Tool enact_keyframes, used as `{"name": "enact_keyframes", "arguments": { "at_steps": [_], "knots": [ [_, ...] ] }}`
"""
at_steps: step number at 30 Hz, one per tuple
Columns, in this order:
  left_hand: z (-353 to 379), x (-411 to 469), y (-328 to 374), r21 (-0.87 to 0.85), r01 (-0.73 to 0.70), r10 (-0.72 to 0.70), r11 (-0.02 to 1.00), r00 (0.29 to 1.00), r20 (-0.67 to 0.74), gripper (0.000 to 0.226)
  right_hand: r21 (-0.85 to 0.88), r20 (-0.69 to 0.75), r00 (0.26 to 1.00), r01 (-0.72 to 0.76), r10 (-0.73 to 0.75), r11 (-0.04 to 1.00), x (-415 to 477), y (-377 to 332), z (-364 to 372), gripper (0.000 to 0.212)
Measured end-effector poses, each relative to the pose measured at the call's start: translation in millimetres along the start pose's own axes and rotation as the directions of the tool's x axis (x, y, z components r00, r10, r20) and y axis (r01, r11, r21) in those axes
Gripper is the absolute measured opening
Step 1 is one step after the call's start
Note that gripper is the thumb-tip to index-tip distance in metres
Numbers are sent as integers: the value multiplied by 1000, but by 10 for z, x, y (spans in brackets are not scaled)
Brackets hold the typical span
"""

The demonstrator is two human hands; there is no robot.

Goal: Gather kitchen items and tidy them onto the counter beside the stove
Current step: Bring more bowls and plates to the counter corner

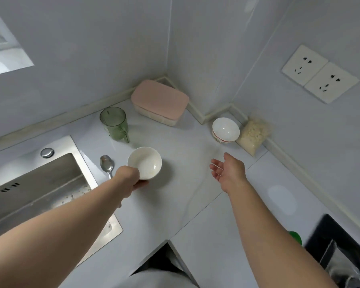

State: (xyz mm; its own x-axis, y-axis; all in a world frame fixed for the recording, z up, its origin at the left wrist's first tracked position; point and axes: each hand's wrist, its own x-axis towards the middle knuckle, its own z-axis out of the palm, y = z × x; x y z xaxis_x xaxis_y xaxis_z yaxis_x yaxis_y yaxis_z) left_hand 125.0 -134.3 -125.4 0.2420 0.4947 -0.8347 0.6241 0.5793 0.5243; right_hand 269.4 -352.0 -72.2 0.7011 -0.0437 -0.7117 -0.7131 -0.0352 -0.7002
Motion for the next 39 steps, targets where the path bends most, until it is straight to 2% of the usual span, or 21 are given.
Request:
{"name": "enact_keyframes", "arguments": {
  "at_steps": [3, 6, 9, 14, 17, 22, 26, 30, 33, 35, 39],
  "knots": [
    [33, -155, 80, -6, -76, 76, 997, 996, 53, 27, 97, 0, 1000, -14, 14, 995, 376, -197, 133, 13],
    [37, -435, 141, -104, -96, 108, 990, 987, 120, 17, 174, -24, 999, -28, 33, 984, 801, -341, 223, 24],
    [23, -699, 203, -134, -125, 148, 983, 973, 175, 19, 147, -23, 996, -79, 84, 986, 1186, -392, 305, 37],
    [-66, -917, 304, -61, -174, 182, 983, 968, 175, 23, 73, -50, 992, -114, 118, 991, 1469, -415, 390, 32],
    [-118, -900, 334, -45, -211, 215, 977, 965, 152, 28, 100, -80, 990, -112, 120, 989, 1490, -430, 404, 31],
    [-104, -964, 353, 17, -269, 265, 963, 956, 125, 21, 114, -19, 998, 68, -66, 991, 1033, -455, 390, 43],
    [-74, -1099, 296, 46, -329, 320, 943, 936, 149, 26, 163, 57, 983, 165, -176, 973, 369, -404, 259, 28],
    [-97, -1304, 202, 26, -399, 380, 917, 891, 247, 27, 133, 80, 961, 254, -266, 958, -294, -217, -14, 27],
    [-143, -1429, 108, 37, -461, 428, 887, 848, 312, 27, 96, 51, 944, 321, -326, 942, -743, -36, -295, 26],
    [-183, -1535, 34, 24, -504, 464, 863, 811, 357, 25, 82, -16, 927, 374, -374, 924, -1042, 101, -488, 27],
    [-263, -1858, -115, -33, -561, 507, 827, 719, 477, 19, 158, -135, 930, 360, -341, 920, -1622, 434, -787, 22]
  ]
}}
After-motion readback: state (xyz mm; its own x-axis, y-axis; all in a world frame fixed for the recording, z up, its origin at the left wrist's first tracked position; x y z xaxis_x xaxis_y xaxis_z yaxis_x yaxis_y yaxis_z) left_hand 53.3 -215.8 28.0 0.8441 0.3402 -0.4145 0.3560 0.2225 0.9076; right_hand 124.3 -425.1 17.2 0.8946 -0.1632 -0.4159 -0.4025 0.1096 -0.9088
